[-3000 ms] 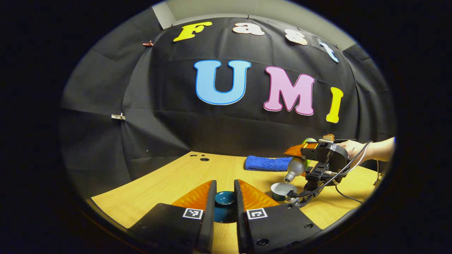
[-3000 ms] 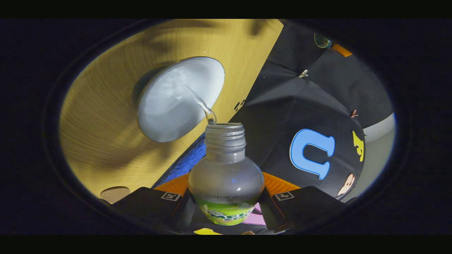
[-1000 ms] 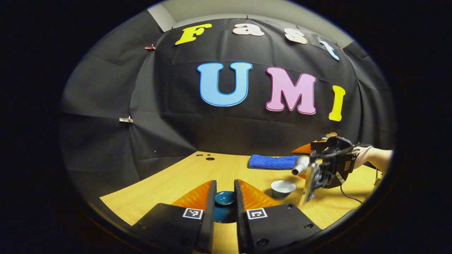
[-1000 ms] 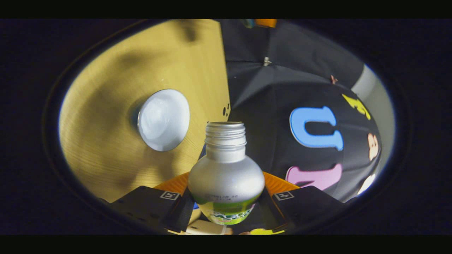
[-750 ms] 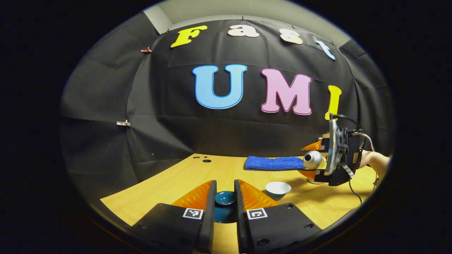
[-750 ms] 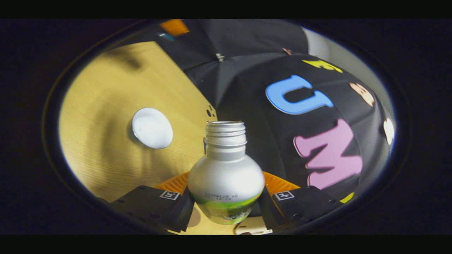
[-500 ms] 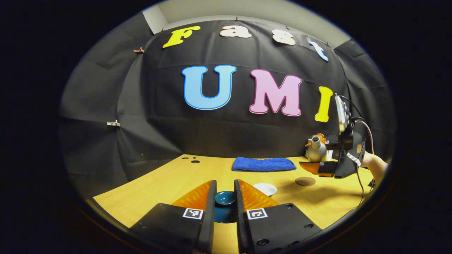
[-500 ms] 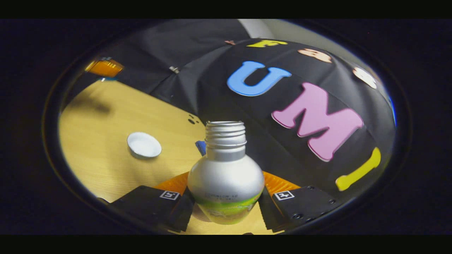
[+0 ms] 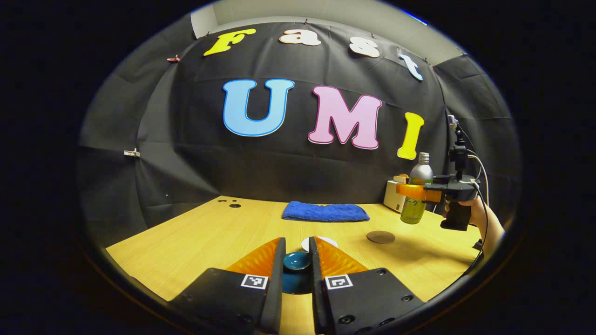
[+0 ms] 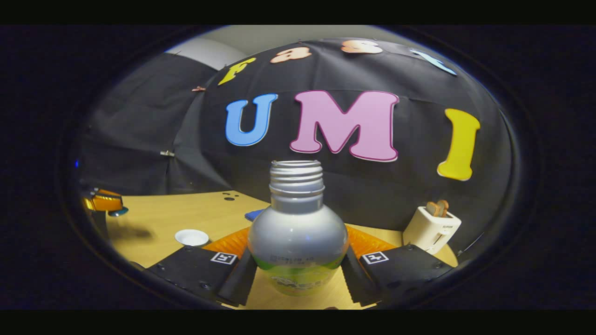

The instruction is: Open the teacup lid with one hand, grasp the water bottle and pour water into the teacup with the other hand; after pouring, place the water bottle on the coaster and then close the teacup lid.

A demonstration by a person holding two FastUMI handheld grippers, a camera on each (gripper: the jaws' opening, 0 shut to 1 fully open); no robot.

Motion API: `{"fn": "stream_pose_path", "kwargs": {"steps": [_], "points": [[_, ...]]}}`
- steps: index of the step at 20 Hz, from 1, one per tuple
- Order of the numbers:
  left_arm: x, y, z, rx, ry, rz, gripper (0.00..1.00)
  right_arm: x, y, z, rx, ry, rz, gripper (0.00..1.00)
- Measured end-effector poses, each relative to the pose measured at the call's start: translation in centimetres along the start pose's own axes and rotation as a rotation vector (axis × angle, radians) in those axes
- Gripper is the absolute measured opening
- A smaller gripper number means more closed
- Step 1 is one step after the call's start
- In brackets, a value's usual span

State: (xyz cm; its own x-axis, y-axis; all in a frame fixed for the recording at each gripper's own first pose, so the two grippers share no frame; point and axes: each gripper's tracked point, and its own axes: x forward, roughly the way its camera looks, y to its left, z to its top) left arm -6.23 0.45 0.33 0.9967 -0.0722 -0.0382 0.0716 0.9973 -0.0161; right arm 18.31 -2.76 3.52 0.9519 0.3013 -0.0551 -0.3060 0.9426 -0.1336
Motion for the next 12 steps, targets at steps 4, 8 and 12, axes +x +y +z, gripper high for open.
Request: {"fn": "stream_pose_path", "kwargs": {"steps": [4, 8, 12], "points": [[0.2, -0.8, -0.3, 0.005, 0.007, -0.001, 0.31, 1.2, -1.5, -1.5, 0.130, -0.006, -0.023, 0.82], [0.6, -1.0, -0.7, 0.027, 0.019, 0.008, 0.30, 4.2, -2.6, -5.1, 0.125, 0.048, -0.057, 0.82], [1.6, -1.1, -1.1, 0.016, 0.037, 0.010, 0.31, 6.3, -2.2, -7.6, 0.086, 0.084, -0.033, 0.83]]}}
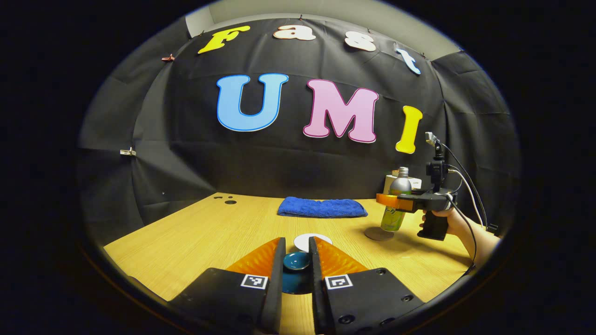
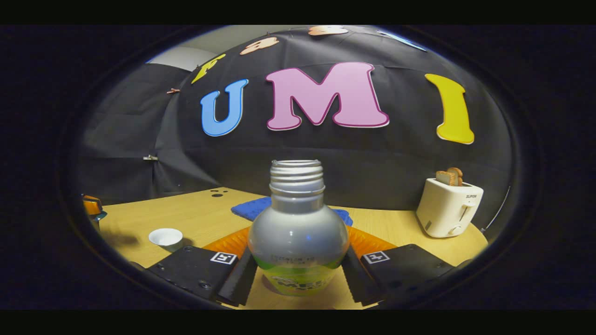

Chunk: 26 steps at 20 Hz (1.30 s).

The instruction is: Open the teacup lid with one hand, grasp the water bottle and pour water into the teacup with the other hand; after pouring, place the water bottle on the coaster and then close the teacup lid.

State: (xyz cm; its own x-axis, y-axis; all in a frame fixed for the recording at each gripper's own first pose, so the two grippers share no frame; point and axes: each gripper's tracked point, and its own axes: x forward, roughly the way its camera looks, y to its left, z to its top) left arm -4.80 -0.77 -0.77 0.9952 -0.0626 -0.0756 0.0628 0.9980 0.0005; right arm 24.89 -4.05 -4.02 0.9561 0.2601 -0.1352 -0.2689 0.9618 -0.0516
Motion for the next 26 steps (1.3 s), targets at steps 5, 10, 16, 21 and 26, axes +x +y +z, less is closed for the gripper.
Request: {"fn": "stream_pose_path", "kwargs": {"steps": [5, 10, 16, 21, 26], "points": [[1.4, -0.1, -0.9, 0.002, 0.012, 0.004, 0.30, 1.9, -0.3, -1.2, 0.062, 0.012, -0.006, 0.83], [2.0, -0.7, -1.8, -0.014, 0.034, -0.012, 0.31, 2.5, -1.0, -1.6, 0.074, 0.010, -0.028, 0.83], [1.5, -0.6, -1.8, -0.011, 0.032, -0.006, 0.31, 2.6, -0.7, -2.1, 0.062, 0.018, -0.032, 0.84], [0.7, -0.3, -1.8, -0.010, 0.027, 0.003, 0.31, 2.1, -0.8, -2.1, 0.077, 0.020, -0.054, 1.00], [-0.2, -0.4, -1.2, -0.009, 0.009, 0.004, 0.30, 0.6, -1.1, -1.8, 0.092, 0.026, -0.082, 0.99]]}}
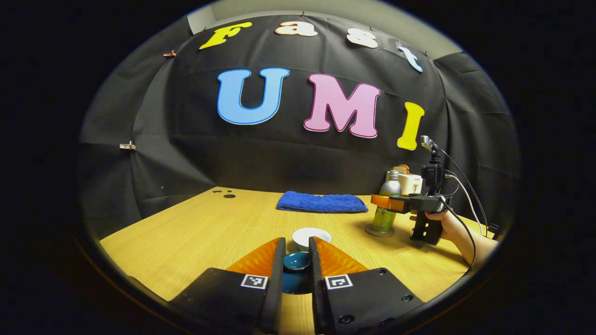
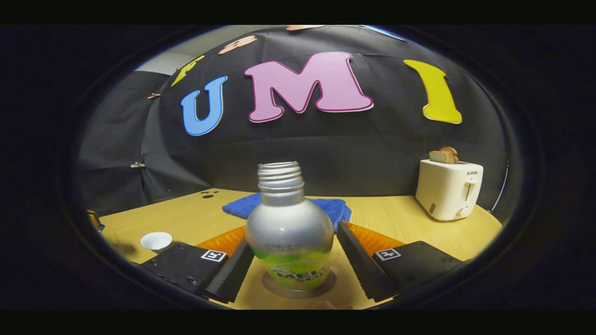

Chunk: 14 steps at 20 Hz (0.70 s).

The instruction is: Open the teacup lid with one hand, grasp the water bottle and pour water into the teacup with the other hand; after pouring, place the water bottle on the coaster and then close the teacup lid.

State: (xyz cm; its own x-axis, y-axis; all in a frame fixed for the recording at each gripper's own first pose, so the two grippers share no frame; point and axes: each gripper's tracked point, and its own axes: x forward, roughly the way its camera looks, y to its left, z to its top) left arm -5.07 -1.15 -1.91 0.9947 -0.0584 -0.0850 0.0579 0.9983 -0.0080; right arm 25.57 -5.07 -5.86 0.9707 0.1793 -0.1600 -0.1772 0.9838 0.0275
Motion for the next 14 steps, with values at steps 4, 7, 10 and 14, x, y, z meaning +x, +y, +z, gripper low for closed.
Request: {"fn": "stream_pose_path", "kwargs": {"steps": [4, 7, 10, 14], "points": [[-0.8, -0.8, -0.1, -0.003, -0.008, -0.013, 0.31, -1.4, -0.1, 0.0, 0.015, 0.010, -0.014, 0.95], [-1.6, -1.4, -0.1, -0.006, -0.013, -0.023, 0.31, -3.0, 0.7, -0.7, 0.006, 0.023, -0.004, 0.99], [-2.1, -1.6, 0.4, -0.002, -0.028, -0.020, 0.31, -4.9, 1.1, -0.9, 0.007, 0.028, -0.015, 0.99], [-1.8, -2.4, 0.9, 0.002, -0.043, -0.031, 0.34, -9.0, 1.5, -0.5, 0.041, 0.043, -0.033, 0.99]]}}
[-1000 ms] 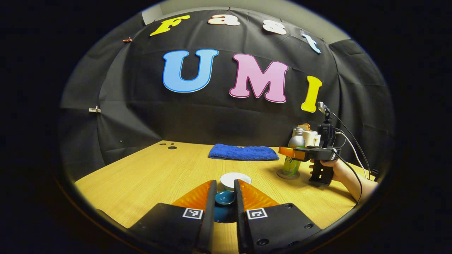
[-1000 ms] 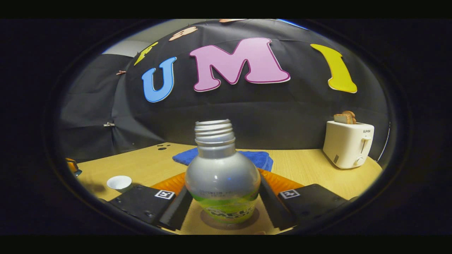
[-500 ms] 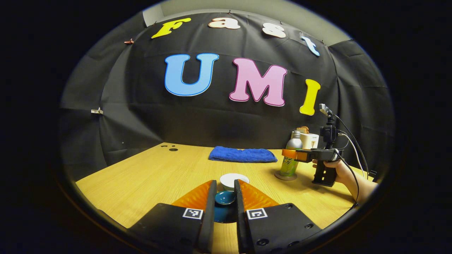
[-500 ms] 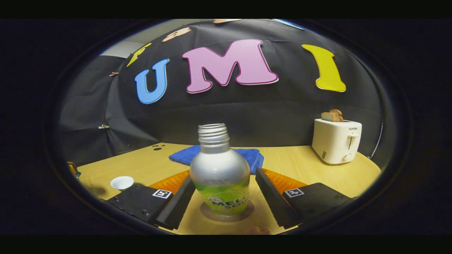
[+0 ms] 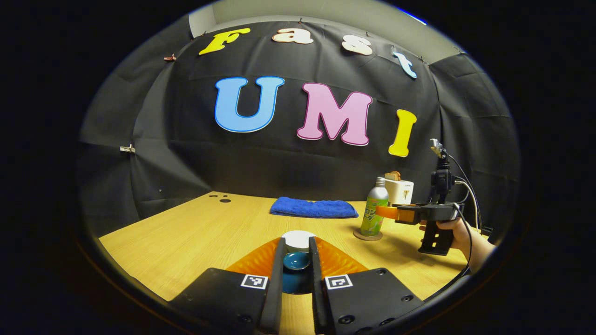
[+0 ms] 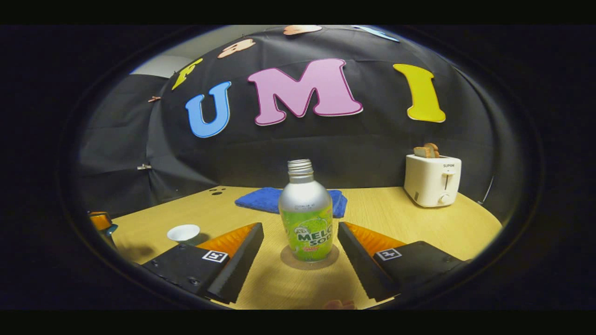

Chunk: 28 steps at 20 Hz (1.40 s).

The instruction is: Open the teacup lid with one hand, grasp the water bottle and pour water into the teacup with the other hand; after pouring, place the water bottle on the coaster and then close the teacup lid.

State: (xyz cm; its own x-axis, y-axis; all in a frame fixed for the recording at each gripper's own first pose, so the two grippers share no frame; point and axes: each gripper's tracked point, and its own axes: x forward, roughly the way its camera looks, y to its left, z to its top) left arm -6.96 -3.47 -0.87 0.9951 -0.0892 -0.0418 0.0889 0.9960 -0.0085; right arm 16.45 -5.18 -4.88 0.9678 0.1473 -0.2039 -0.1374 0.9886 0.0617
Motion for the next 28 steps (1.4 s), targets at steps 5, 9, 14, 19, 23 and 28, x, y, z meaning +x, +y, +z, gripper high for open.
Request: {"fn": "stream_pose_path", "kwargs": {"steps": [5, 9, 14, 19, 23, 28], "points": [[2.6, -0.7, 1.3, 0.008, -0.020, -0.032, 0.30, -5.3, -0.9, 2.5, -0.005, -0.046, -0.040, 0.99], [6.1, -0.6, 2.5, 0.021, -0.038, -0.045, 0.31, -9.2, -2.3, 4.2, -0.037, -0.117, -0.096, 0.99], [11.3, -0.1, 1.2, 0.034, 0.009, -0.048, 0.31, -12.1, -3.7, 5.2, -0.016, -0.161, -0.128, 0.99], [15.1, 0.2, -1.5, 0.049, 0.077, -0.041, 0.31, -12.9, -3.5, 3.9, 0.045, -0.146, -0.111, 0.99], [16.1, -0.7, -3.3, 0.082, 0.118, -0.063, 0.31, -11.8, -4.2, 2.1, 0.055, -0.107, -0.127, 0.99], [17.0, -0.9, -4.4, 0.118, 0.152, -0.057, 0.31, -9.9, -2.7, -0.3, 0.096, -0.042, -0.084, 0.99]]}}
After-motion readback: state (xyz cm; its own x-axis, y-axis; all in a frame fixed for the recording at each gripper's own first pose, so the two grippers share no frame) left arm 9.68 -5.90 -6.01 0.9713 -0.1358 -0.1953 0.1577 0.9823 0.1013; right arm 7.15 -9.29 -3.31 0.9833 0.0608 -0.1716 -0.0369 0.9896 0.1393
